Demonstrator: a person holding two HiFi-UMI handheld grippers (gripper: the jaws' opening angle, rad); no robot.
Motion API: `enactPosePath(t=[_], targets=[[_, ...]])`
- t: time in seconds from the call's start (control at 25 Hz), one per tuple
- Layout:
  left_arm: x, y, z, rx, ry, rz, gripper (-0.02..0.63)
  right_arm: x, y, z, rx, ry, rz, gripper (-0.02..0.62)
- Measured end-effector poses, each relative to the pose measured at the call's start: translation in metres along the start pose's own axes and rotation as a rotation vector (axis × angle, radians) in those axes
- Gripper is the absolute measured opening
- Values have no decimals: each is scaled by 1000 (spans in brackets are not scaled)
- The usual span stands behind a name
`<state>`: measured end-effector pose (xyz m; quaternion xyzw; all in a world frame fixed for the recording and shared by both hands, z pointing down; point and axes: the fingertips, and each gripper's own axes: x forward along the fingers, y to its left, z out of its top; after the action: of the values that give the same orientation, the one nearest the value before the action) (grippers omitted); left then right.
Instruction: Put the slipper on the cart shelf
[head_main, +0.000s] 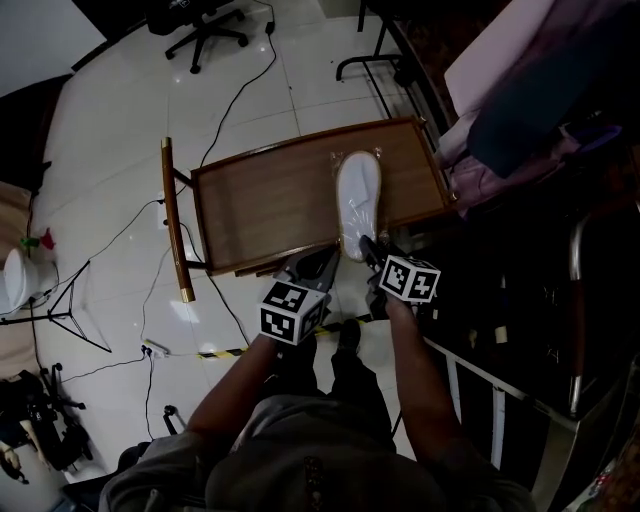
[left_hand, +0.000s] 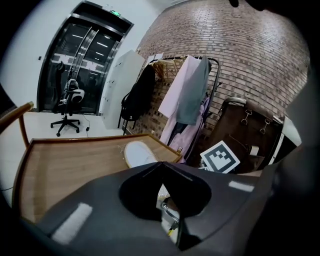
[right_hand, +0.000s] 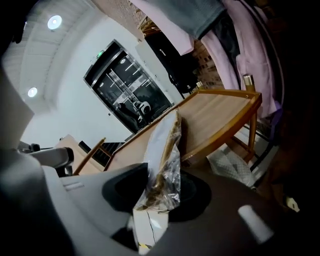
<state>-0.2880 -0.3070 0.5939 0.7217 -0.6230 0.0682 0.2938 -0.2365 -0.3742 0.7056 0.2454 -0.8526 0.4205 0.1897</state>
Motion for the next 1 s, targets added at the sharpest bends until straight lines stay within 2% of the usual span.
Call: enactPosePath(t=[0.2,0.48,0.56,0.72,1.0], targets=[[-1,-5,8,14,-2,-17,8,-20,18,15,-15,-41,27,61],[-16,-16,36,51,-9,-82,8,-76,38,32,-51,-115,-28,57],[-16,-22,49,85,-17,-131,8,-91,49,41,-64,-160,-49,57],[-11,-46,72,149,-33,-269,8,-133,65,53,-83,-276,-142,57],[-12,-86,86,246,-17,-436,8,-211,99,56,-125,-456,-267,55]])
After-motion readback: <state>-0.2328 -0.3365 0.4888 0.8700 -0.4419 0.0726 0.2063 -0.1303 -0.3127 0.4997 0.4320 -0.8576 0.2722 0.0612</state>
